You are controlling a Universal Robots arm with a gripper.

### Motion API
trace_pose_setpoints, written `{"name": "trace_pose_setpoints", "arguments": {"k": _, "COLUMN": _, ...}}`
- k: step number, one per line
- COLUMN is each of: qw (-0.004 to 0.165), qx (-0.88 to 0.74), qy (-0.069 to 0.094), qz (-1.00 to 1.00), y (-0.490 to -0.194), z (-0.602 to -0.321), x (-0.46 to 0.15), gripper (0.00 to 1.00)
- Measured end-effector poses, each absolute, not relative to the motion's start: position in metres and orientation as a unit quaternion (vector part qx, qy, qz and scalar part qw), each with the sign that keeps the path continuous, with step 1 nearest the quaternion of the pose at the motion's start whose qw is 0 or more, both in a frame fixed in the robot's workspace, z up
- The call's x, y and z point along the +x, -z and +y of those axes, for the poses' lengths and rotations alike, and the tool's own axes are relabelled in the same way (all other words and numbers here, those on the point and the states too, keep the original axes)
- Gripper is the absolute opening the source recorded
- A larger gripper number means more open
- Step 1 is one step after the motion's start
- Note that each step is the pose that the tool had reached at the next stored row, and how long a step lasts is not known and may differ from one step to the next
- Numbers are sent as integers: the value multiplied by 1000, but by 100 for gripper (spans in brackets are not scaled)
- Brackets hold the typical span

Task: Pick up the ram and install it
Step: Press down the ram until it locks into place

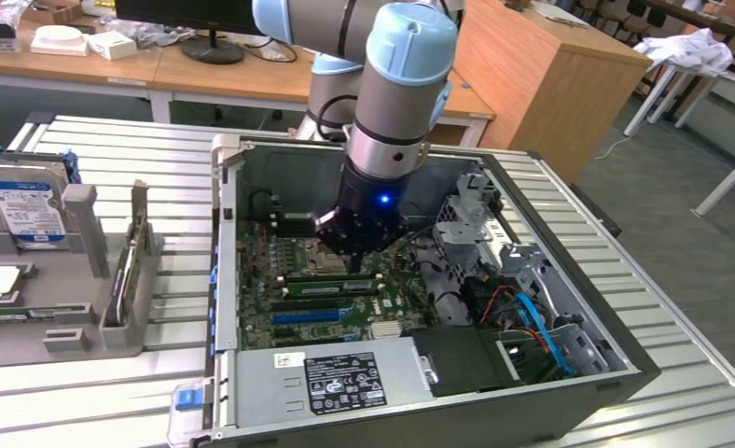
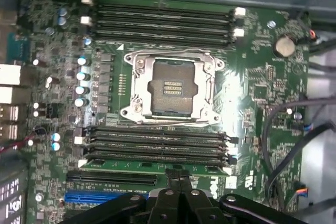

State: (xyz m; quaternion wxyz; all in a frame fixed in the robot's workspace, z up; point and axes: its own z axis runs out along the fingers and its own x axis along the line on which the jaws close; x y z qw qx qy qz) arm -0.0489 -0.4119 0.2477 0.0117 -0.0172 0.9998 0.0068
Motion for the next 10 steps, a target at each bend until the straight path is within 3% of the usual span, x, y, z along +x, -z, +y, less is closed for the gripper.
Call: {"name": "trace_pose_setpoints", "arguments": {"k": 10, "qw": 11, "qx": 2, "qy": 0, "qz": 1000, "y": -248, "z": -412, "x": -49, "gripper": 10}}
